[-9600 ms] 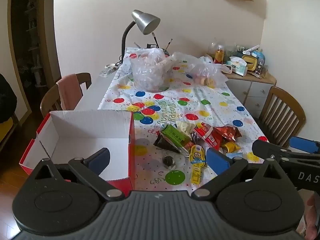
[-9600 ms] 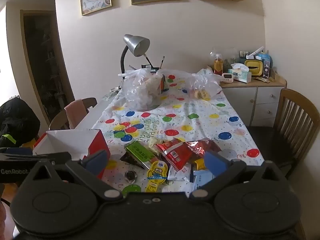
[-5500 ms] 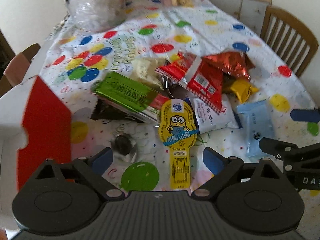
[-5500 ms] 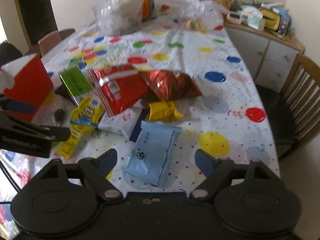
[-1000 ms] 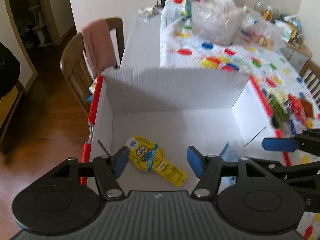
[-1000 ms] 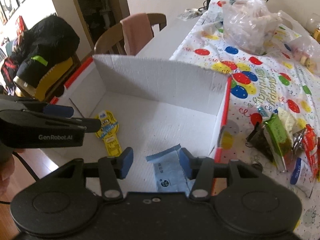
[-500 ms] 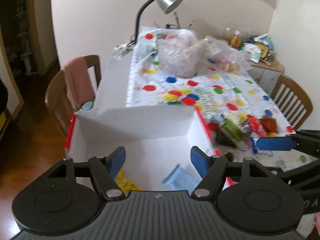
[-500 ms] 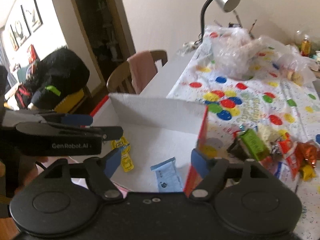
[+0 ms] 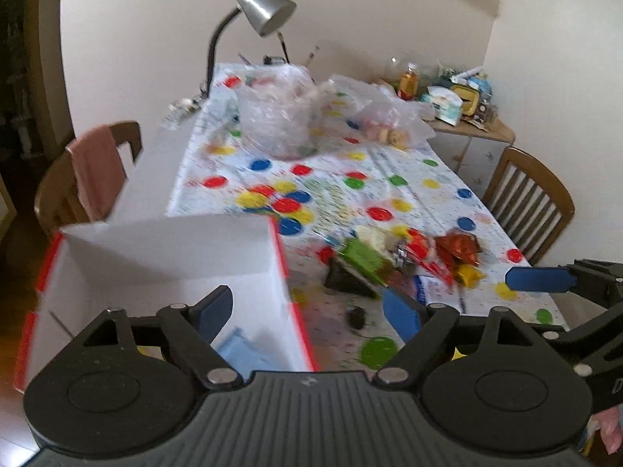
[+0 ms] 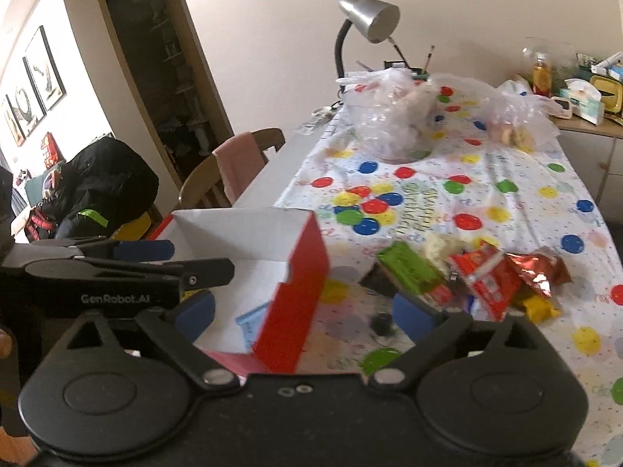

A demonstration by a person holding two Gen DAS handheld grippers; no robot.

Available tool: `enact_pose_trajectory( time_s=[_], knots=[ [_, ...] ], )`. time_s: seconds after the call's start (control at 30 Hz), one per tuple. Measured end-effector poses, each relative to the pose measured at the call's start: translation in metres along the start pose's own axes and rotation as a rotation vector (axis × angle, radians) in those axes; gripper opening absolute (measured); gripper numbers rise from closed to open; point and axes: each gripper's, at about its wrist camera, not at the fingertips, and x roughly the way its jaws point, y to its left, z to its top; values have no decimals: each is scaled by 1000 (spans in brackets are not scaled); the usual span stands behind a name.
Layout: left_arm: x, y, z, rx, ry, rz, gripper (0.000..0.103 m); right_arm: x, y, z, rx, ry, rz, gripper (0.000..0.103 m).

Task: Organize snacks
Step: 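Move both tools back from the box toward the snack pile, then grasp the foil-wrapped round candy with left tool while right tool grasps the white sachet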

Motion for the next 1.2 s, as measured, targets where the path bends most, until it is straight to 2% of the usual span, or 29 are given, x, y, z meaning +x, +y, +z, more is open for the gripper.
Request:
enact_pose_trajectory(
  time_s=[0.13,0.3,0.5,0.67,0.9,1.2],
  knots=[
    [20,-26,-10,-6,42,-4,85,-9,-28,-10,-54,19,-22,103],
    [49,-58,-18,-2,104,3,85,-13,-75,-22,-82,57,-99,103],
    [86,-82,-27,2,165,31,85,5,-135,-38,-81,116,-149,102],
    [119,-90,-31,-15,235,52,85,26,-161,-50,-102,154,-88,100],
    [155,-92,-32,-40,297,89,85,64,-171,-48,-234,211,26,94],
    [185,-82,-26,-76,347,114,85,113,-181,-33,-370,263,75,84]
  ],
)
